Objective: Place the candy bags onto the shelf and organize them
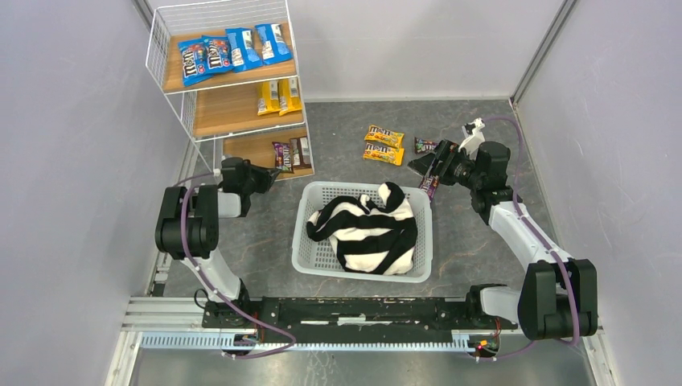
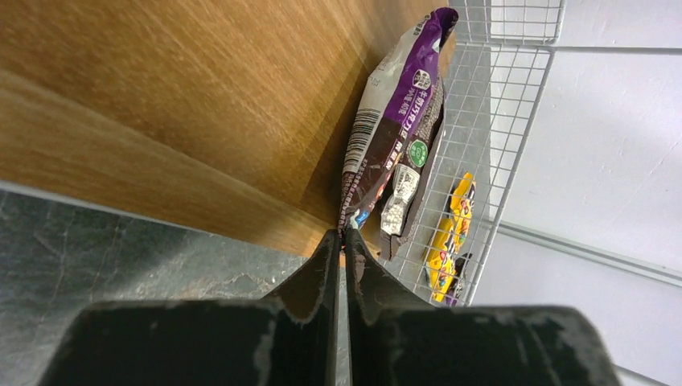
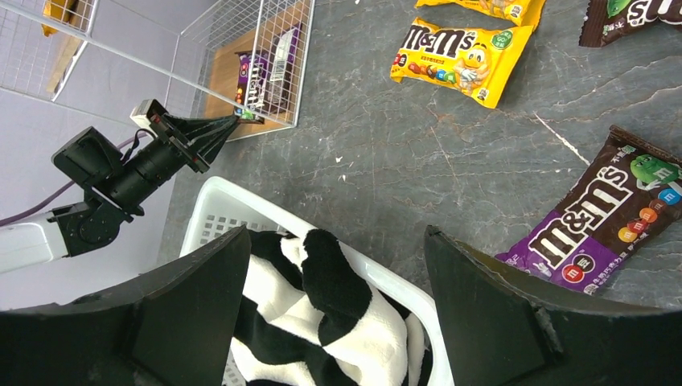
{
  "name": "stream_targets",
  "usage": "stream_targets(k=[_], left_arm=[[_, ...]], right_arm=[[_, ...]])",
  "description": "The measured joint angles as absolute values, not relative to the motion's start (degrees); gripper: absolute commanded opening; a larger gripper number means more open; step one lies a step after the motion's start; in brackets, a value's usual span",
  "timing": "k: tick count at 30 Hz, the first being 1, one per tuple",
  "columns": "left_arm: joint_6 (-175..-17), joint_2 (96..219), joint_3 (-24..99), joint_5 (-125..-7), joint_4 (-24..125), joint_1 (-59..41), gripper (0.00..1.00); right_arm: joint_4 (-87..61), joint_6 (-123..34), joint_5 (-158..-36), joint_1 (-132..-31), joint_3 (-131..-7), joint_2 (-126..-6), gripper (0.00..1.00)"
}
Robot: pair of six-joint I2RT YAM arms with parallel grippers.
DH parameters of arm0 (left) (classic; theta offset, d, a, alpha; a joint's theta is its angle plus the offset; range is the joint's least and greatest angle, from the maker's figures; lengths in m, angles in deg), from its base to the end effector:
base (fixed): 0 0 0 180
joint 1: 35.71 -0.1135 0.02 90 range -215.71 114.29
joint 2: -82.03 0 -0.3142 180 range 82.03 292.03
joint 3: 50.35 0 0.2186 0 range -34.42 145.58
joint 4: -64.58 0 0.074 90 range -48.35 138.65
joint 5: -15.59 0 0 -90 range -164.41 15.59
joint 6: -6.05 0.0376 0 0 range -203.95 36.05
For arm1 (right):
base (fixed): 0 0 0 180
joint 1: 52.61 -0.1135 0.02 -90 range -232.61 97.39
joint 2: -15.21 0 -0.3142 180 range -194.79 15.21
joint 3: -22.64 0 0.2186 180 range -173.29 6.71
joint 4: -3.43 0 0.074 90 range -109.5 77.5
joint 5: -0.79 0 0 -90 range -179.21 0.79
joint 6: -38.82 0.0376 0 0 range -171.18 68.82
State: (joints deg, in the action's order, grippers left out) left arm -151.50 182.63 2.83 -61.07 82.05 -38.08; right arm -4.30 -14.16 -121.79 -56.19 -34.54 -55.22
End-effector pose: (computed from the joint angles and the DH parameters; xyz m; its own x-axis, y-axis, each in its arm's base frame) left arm 0.3216 0.0046 0.2062 -0.3379 -0.9140 -0.2244 -0.4001 0.3553 -0.8448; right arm 0.2245 0.0343 0.3216 -0.6191 0.4696 -0.6294 -0.2275 0.6599 0.7161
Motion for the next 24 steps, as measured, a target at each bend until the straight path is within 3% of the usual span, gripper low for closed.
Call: stream_targets(k=[10,24], left_arm=[[-153.4,183.9,4.5,-62.0,82.3,-37.8,0.19],[-152.9,180.7,5.2,-61.5,77.0,-37.8,0.63]], right_arm=[[-4.5,-14.9,-121.7,-56.2,-34.0,-55.2,0.86],[-8.0,-22.0,-114.6,-56.2,-33.7,-56.0,0.89]])
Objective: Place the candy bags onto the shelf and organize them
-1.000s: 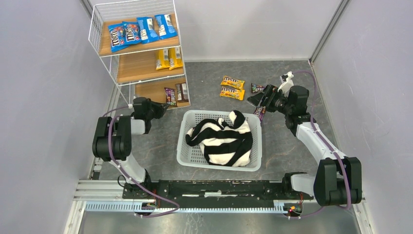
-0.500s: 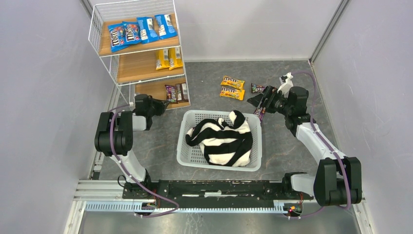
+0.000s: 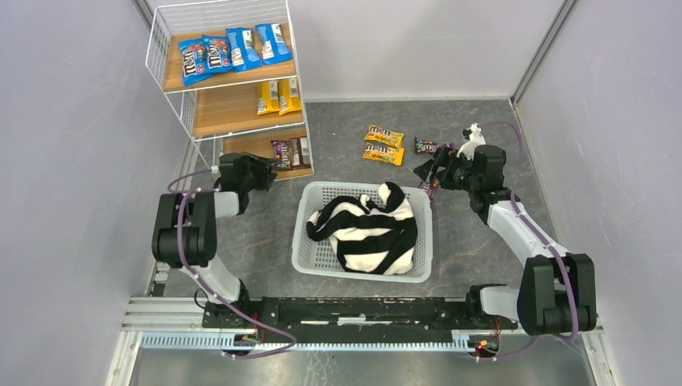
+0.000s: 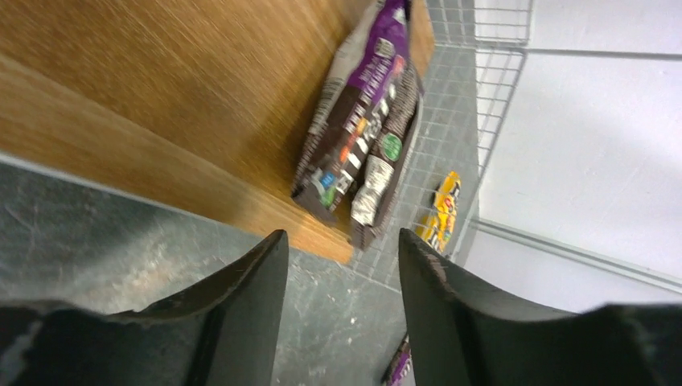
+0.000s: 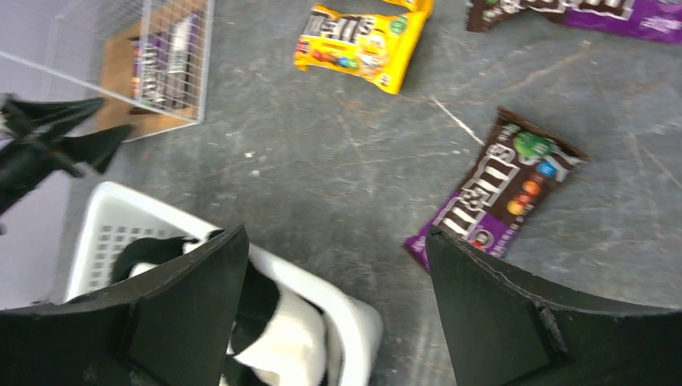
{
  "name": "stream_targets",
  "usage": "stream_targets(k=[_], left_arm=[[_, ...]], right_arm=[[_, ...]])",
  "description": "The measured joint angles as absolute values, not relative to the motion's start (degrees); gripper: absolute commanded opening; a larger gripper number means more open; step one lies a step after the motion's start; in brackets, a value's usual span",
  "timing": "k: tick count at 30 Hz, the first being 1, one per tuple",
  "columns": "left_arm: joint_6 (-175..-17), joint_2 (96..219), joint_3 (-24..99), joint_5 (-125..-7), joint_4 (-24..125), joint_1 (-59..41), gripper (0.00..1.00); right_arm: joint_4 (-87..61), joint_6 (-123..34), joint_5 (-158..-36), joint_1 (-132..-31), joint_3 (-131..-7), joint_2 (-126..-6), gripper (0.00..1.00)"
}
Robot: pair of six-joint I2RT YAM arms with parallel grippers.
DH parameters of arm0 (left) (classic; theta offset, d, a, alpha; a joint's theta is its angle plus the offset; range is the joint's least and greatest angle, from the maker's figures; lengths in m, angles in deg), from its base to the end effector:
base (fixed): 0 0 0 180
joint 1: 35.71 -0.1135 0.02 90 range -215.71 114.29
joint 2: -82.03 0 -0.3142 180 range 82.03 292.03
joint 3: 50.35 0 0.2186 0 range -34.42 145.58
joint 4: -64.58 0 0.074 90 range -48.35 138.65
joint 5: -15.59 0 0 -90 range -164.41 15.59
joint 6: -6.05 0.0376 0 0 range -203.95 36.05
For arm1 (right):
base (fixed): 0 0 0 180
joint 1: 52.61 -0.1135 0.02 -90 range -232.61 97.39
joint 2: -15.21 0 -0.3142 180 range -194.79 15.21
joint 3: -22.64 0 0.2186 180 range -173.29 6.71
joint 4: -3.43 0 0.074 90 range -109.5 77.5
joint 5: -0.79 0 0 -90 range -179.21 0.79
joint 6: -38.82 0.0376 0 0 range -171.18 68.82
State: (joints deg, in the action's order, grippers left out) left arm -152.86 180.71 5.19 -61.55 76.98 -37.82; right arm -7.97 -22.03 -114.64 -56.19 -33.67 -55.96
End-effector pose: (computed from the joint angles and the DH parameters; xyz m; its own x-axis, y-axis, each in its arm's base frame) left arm 0.3221 0.0035 0.2181 -0.3287 -0.9223 -0.2031 -0.4207 0.3355 -0.8429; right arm 0.2252 0.0303 0.3071 -0.6003 0.4032 -0.6907 -0.1698 0.7796 0.6028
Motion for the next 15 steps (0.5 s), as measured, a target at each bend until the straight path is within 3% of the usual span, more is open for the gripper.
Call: stream_targets(k=[4,15], left_arm=[[-151.3,175.2,3.4,-60.3,74.6,-37.8,0.71],[-144.0,159.0,-2.0,-55.1,61.4,-37.8,0.82]], right_arm=[[-10.6,-24.7,-109.7,-56.2,-34.5,-58.9,0.98],[-22.0,-29.6,-98.1,-56.0,-48.7,-74.3,0.98]])
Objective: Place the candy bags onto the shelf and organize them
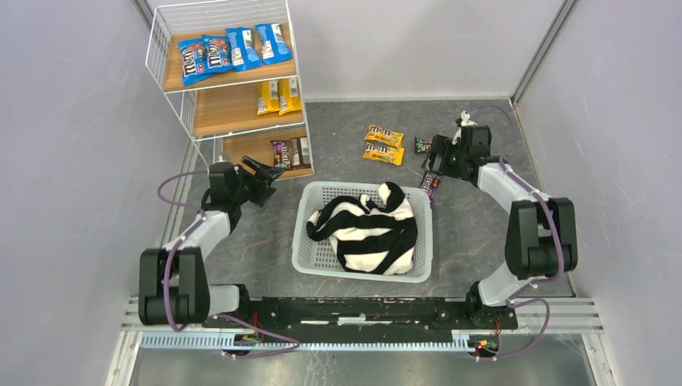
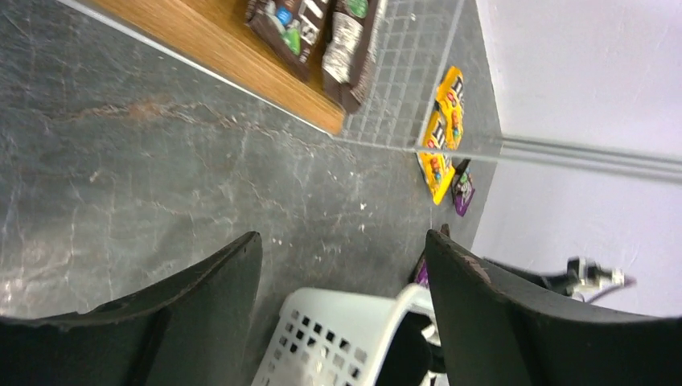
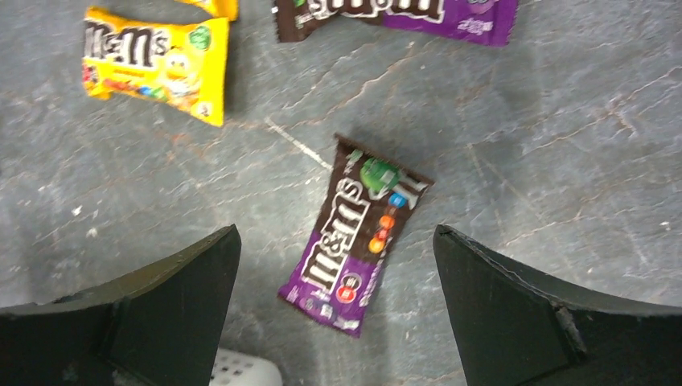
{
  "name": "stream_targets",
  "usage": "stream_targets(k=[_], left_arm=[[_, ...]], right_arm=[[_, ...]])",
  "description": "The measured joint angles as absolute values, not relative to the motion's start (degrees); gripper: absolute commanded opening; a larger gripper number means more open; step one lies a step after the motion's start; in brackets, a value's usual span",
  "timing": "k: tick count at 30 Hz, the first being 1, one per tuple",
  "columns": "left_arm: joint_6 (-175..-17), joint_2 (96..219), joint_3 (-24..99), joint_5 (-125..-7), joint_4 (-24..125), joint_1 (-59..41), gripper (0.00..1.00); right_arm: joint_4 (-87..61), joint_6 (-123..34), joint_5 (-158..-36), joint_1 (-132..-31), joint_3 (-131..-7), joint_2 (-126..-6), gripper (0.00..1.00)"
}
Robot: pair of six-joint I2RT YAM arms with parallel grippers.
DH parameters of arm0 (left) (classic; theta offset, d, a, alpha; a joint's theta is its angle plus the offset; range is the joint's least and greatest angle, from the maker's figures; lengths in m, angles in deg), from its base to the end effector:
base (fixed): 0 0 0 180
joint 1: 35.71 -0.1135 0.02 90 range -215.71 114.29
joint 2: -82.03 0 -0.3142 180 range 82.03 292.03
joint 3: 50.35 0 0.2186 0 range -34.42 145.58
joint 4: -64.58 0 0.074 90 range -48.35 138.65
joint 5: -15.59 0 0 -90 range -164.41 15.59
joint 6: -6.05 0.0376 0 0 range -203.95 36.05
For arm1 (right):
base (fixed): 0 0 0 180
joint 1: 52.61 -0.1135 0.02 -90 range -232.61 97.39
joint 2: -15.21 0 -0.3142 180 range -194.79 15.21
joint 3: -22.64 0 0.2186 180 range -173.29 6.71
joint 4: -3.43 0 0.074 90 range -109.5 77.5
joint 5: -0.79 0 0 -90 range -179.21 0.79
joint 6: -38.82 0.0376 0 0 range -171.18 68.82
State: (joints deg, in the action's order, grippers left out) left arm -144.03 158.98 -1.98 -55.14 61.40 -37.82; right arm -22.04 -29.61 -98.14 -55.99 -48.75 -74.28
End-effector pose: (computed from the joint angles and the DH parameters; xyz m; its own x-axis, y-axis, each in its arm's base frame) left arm 0.2344 -0.0038 0.2574 -0.4753 -0.8362 -0.2735 -0.3334 0.4589 -0.8236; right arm 0.3046 0.0238 0.2832 -0.7025 0.3223 -0.6345 0.0944 0.9259 0.3659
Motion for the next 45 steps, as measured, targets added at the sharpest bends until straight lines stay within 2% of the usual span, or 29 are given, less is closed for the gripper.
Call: stream_targets(k=[8,13,24,27,34,45], left_arm=[[-136.1,142.1,-2.0,-54.6,48.6,-37.4,0.86],[-132.0,137.3,-1.2,-54.9,41.8,-37.2,0.87],[-127.4,135.4,6.9,-55.0,33.4,-36.9,0.88],[-126.6,134.8,9.4,-54.9,32.3,-36.8,0.87],[-126.3,133.9,12.2,-54.8,31.1,-36.7,0.87],[-126.4,133.3,15.1,-53.5,29.9,-36.6,0.87]], right_arm=[[-28.8,-27.6,-87.6,-60.3,-55.0,-82.8,0.98],[-30.9,-24.6,-81.3,-64.0,-55.8,-86.1,0.98],[-31.2,-22.3,-73.5,-67.1,-55.9,-88.9,0.81],[-30.9,-22.0,-73.3,-67.1,-55.9,-89.0,0.71],[-29.9,-21.9,-72.3,-67.1,-55.9,-89.0,0.57],[-28.0,-22.1,-72.3,-66.3,-53.8,-86.1,0.53]])
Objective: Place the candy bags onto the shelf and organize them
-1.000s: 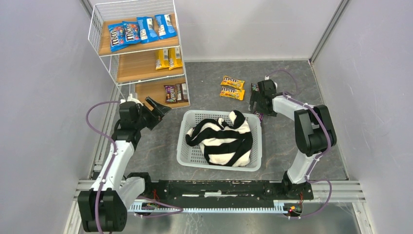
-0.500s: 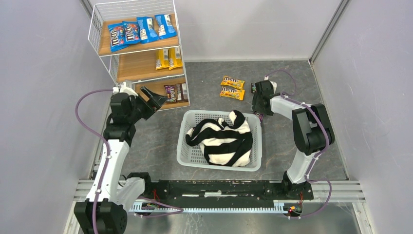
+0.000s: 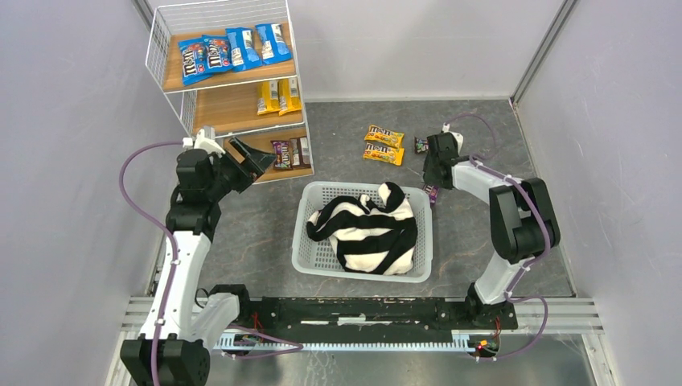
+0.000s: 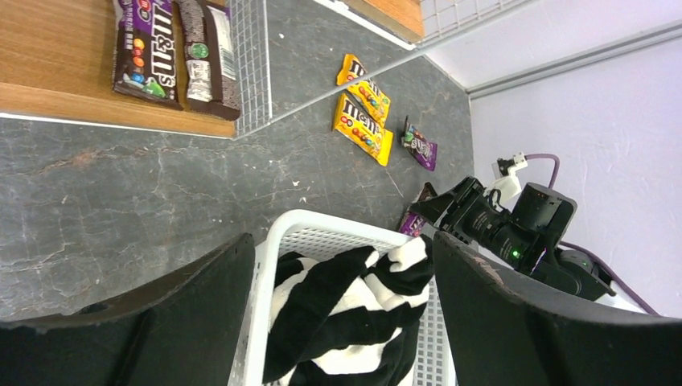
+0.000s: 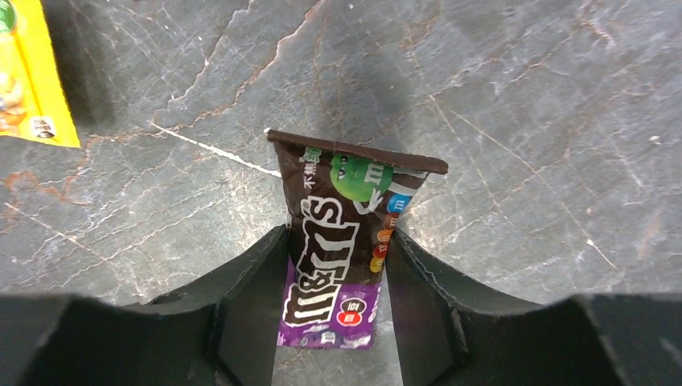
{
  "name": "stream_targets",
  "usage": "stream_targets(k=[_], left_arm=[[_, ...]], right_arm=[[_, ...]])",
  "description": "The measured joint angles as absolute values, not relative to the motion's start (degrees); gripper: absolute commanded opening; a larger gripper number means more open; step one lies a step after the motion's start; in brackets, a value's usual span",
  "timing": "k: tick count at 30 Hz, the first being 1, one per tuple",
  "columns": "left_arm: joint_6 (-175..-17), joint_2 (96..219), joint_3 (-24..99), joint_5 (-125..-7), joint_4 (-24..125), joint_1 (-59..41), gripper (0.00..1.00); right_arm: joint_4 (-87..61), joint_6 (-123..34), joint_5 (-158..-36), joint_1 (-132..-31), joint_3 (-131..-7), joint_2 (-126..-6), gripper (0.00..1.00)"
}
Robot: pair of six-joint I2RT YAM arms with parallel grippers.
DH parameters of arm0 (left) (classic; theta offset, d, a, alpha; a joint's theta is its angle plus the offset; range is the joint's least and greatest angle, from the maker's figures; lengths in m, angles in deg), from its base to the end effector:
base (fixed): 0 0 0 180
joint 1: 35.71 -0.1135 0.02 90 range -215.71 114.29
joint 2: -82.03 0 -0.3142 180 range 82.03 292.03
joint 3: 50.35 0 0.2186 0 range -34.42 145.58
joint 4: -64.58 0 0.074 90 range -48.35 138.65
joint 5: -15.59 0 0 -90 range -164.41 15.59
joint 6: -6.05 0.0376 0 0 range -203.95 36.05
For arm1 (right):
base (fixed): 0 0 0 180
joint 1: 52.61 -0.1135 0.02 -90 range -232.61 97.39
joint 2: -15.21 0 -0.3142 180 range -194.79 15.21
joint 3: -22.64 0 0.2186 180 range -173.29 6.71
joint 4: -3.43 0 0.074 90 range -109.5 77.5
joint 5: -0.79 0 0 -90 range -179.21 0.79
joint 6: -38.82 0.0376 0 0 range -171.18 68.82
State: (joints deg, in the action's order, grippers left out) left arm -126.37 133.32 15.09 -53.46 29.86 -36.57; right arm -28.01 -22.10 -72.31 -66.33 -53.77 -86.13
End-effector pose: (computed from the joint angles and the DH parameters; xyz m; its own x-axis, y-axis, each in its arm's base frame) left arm 0.1378 -0.0114 0.3738 -0.4757 -0.6372 -0.6064 -0.0002 0.6895 -0.7243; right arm 0.3338 0.0702 0.2379 -0.7412 0.2977 -0.6017 0.3315 0.9417 0.0576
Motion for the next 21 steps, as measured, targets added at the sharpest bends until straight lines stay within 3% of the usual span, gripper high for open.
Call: stream_targets(k=[9,16,21], left_arm=[[-127.9,134.5,15.5,-52.3,31.7,-29.4,0.87],[-129.5,137.6,15.8,-56.1,33.8,-17.4,0.87],[-129.6,138.9,16.8,-57.8,33.9,-15.6,0.87]], right_arm=[[-25.0,-22.1,-74.4,-62.6,-51.5,-79.5,0.5],[-24.7,-24.5,-77.8,-61.0,-52.4,-79.0,0.88],[-25.0,-27.6,-78.6,-61.8,-54.5,-82.9,0.92]])
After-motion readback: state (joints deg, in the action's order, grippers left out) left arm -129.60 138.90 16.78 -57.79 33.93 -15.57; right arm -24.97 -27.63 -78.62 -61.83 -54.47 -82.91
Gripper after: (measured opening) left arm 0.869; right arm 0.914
